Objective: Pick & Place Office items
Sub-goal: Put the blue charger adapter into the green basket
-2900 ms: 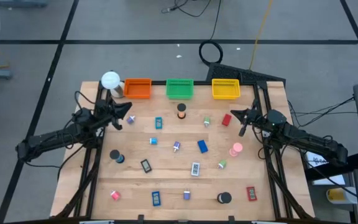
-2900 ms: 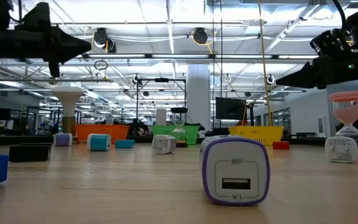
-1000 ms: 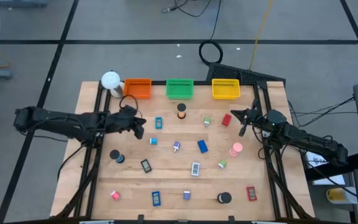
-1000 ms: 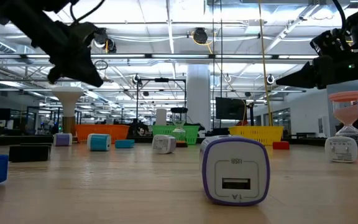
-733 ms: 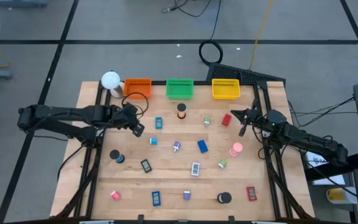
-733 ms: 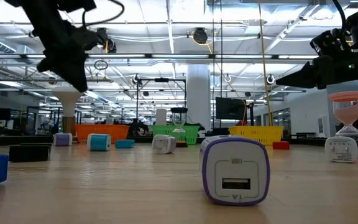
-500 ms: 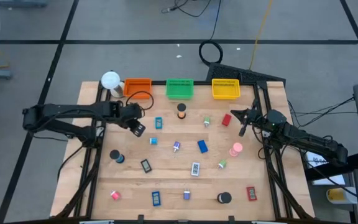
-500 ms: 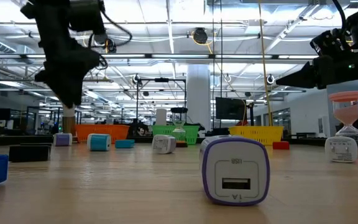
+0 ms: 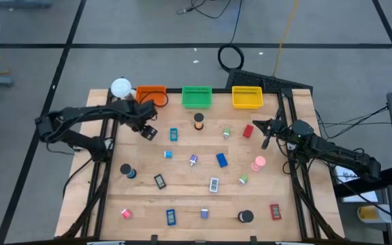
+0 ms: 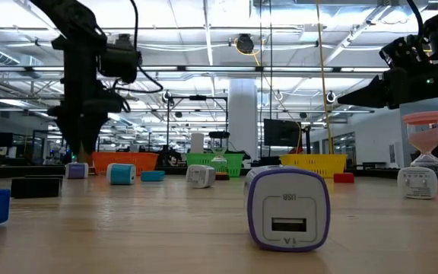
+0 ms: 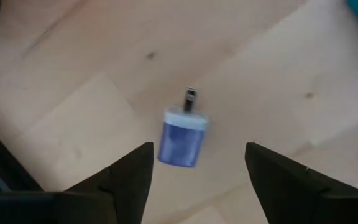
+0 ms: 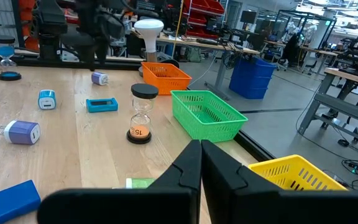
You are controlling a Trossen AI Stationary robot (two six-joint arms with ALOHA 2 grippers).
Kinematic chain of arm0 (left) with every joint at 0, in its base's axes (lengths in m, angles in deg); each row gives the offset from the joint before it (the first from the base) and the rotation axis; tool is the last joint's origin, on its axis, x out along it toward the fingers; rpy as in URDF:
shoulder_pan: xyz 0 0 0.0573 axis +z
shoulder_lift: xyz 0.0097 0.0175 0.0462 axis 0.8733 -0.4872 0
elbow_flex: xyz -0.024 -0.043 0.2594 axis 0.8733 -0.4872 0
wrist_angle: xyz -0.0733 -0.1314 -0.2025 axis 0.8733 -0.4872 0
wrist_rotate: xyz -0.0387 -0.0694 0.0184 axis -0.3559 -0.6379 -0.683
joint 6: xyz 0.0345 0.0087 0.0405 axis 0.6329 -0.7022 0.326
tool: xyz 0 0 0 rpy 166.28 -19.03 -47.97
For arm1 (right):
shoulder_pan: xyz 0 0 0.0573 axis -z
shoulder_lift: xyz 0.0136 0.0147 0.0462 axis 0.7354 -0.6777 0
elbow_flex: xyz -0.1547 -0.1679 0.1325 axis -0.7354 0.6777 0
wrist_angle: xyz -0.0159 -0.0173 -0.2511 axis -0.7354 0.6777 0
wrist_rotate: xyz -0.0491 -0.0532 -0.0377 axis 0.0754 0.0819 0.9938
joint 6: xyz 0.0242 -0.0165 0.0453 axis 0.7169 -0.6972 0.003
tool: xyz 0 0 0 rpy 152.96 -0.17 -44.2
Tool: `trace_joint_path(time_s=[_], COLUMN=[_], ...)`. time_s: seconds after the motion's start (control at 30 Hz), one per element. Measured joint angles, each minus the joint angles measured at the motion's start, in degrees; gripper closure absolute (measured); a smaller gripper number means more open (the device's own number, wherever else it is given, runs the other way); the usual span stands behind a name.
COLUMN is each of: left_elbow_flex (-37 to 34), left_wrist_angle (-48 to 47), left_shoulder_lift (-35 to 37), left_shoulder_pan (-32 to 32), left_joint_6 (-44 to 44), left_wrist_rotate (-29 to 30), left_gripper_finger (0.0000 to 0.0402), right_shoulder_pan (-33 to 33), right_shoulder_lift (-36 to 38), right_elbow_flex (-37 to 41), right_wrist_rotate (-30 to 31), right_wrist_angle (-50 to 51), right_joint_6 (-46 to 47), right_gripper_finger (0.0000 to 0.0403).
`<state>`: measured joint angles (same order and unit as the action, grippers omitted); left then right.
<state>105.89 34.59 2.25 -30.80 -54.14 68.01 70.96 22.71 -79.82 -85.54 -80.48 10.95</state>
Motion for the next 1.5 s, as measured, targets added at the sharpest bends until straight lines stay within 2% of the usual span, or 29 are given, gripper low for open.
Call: trace_joint_path(time_s=[0.3,0.6,0.7,0.87,1.1,1.2,1.27,1.4,1.5], left_elbow_flex=[-0.02,-0.07,-0.07,-0.2,-0.83,-0.97,-2.58,-11.71,-20.46], left_wrist_angle=[2.38,3.38,3.41,3.45,5.06,11.06,18.76,42.43,63.45], left_shoulder_lift=[-6.56,-10.09,-10.14,-10.05,-7.3,-2.68,0.83,5.03,4.91], left_shoulder_pan=[4.22,4.46,4.46,4.44,4.44,3.81,2.95,0.71,-1.54], left_joint_6=[3.57,8.24,9.03,10.03,9.74,6.83,5.72,4.25,4.15], left_wrist_rotate=[-0.51,-0.66,-0.86,-1.95,-1.53,0.5,1.92,0.05,0.04], left_gripper_finger=[0.0173,0.0178,0.02,0.0267,0.0271,0.0271,0.0271,0.0271,0.0271], right_shoulder_pan=[0.0,0.0,0.01,0.01,0.0,0.01,0.0,0.0,0.0], right_shoulder_lift=[0.0,0.01,-0.01,0.01,0.0,0.0,0.01,-0.01,0.01], right_elbow_flex=[-0.01,0.0,0.0,0.0,-0.01,-0.01,0.0,0.01,-0.01], right_wrist_rotate=[-0.01,-0.01,0.0,0.0,-0.01,-0.01,0.0,-0.01,-0.01], right_wrist_angle=[0.0,0.0,0.0,-0.01,0.0,0.0,0.0,0.0,0.0], right_joint_6=[-0.01,-0.01,0.0,0.01,-0.01,-0.01,0.0,-0.01,-0.01], right_gripper_finger=[0.0403,0.0403,0.0403,0.0403,0.0403,0.0403,0.0403,0.0403,0.0403])
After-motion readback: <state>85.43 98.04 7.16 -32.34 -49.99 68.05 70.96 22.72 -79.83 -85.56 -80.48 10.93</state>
